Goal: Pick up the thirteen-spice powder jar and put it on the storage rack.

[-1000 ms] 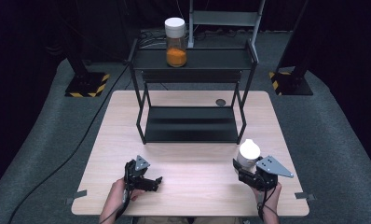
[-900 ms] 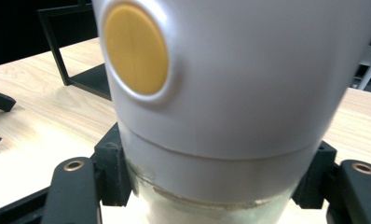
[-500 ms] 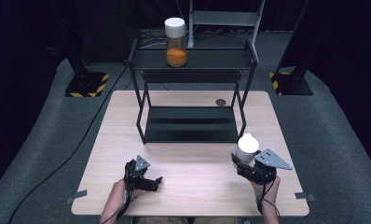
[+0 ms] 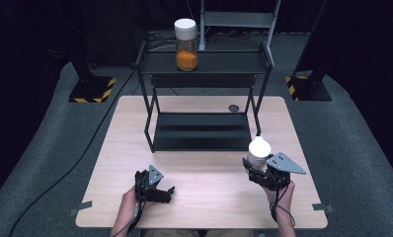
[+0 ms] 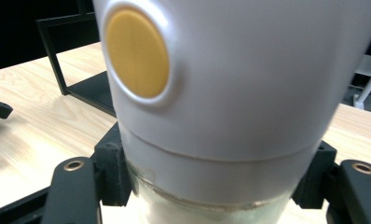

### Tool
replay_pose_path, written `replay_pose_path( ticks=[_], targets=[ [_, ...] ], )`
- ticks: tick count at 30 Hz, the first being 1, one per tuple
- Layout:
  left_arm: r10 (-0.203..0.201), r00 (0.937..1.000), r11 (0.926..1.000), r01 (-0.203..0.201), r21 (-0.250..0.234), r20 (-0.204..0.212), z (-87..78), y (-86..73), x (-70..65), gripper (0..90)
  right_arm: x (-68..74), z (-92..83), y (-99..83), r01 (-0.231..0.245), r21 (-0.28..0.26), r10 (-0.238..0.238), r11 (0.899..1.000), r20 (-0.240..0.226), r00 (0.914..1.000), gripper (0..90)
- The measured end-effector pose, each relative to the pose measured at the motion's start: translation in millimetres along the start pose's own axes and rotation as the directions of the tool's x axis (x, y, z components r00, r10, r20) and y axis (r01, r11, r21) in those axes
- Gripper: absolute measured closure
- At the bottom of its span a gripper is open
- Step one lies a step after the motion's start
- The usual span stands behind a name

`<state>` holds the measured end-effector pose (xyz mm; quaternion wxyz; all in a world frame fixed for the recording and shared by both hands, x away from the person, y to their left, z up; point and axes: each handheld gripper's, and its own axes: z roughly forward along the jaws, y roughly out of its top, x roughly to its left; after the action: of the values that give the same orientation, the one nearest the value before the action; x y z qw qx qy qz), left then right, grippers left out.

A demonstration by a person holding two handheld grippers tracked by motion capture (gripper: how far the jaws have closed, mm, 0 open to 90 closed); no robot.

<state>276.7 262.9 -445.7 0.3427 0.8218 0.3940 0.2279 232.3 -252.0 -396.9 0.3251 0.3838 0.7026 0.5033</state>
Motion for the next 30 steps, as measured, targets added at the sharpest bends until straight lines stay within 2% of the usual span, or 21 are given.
replay_pose_path(
  ticks=[12, 13, 14, 16, 30],
  targets=[
    [-0.039, 0.9984, 0.9991, 0.038, 0.019, 0.042, 2.6, 2.8, 11.6, 0.4, -5.3, 5.5, 6.4, -0.004, -0.006, 0.004, 1.0, -0.016, 0.9999, 30.2],
    [-0.074, 0.9956, 0.9968, 0.072, 0.034, 0.059, 3.1, 4.0, 16.1, 0.6, -5.8, 6.6, 8.1, -0.004, -0.008, 0.004, 1.0, -0.02, 0.9998, 30.2],
    [-0.078, 0.9947, 0.9965, 0.075, 0.037, 0.067, 3.2, 3.9, 17.9, 0.7, -5.6, 7.1, 8.9, -0.005, -0.01, 0.005, 1.0, -0.019, 0.9998, 30.2],
    [-0.067, 0.9948, 0.9972, 0.065, 0.038, 0.076, 2.6, 3.6, 18.9, 0.6, -6.5, 8.0, 10.4, -0.008, -0.013, 0.008, 1.0, -0.022, 0.9997, 30.2],
    [-0.07, 0.9944, 0.997, 0.067, 0.039, 0.08, 3.3, 4.0, 19.9, 0.1, -8.7, 16.8, 23.8, -0.001, -0.013, 0.001, 1.0, -0.017, 0.9999, 30.2]
  ],
)
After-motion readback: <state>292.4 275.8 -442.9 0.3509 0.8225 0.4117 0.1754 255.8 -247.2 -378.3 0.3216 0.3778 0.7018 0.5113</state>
